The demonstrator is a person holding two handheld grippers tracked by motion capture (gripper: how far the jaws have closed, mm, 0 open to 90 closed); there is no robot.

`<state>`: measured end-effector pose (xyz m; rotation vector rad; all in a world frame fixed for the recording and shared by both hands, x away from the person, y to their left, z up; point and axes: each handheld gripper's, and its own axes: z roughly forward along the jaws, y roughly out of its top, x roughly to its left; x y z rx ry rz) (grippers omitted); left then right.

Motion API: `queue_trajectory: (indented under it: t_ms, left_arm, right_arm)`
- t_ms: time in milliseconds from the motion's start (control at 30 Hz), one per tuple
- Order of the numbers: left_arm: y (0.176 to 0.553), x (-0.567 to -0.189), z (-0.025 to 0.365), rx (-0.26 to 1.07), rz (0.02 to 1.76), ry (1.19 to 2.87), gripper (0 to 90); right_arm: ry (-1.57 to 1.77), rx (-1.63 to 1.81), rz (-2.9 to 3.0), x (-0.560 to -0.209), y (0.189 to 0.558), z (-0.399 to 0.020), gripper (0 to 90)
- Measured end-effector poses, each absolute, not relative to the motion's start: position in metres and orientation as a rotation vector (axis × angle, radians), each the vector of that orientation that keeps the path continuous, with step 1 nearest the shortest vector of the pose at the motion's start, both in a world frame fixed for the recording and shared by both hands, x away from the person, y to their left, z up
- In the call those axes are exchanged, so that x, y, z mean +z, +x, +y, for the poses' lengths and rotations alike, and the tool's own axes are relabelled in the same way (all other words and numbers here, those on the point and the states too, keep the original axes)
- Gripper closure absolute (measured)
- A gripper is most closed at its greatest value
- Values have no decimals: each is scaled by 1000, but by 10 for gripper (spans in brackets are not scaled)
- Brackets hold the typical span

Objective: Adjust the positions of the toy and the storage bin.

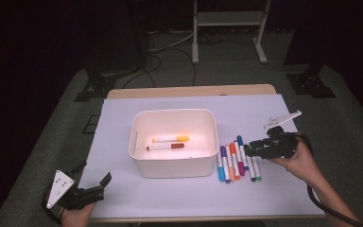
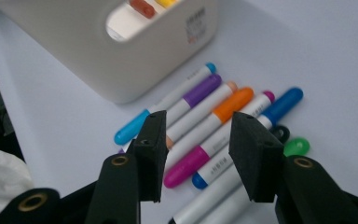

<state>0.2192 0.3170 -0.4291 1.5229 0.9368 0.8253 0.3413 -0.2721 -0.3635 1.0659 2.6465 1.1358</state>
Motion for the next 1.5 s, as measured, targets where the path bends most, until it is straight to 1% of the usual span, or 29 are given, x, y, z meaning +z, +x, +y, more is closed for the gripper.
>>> queue_trajectory:
  t_ms: [233,367,767,967,1267,1400,1500]
  left_arm:
    - [219,-429,317,825,938,1524,0]
    - [219,-429,317,825,938,1525,0]
    - [219,-429,317,829,934,1524,0]
    - [219,-429,317,827,932,1528,0]
    - [219,-429,317,828,932,1527,0]
    - [219,-429,317,829,932,1527,0]
    - [219,-429,317,828,932,1527,0]
  right_arm:
    - [1165,1065,2606,-395,340,-286,552]
    - [1203,1015,2579,-407,341,-289,548]
    - [1312,944,2518,-431,346,-294,563]
    - [1340,902,2495,-437,343,-298,580]
    - [1386,845,2439,-439,337,-309,640]
    - [1380,812,2415,-439,334,-310,690]
    - [1378,783,2392,-440,333,-310,745]
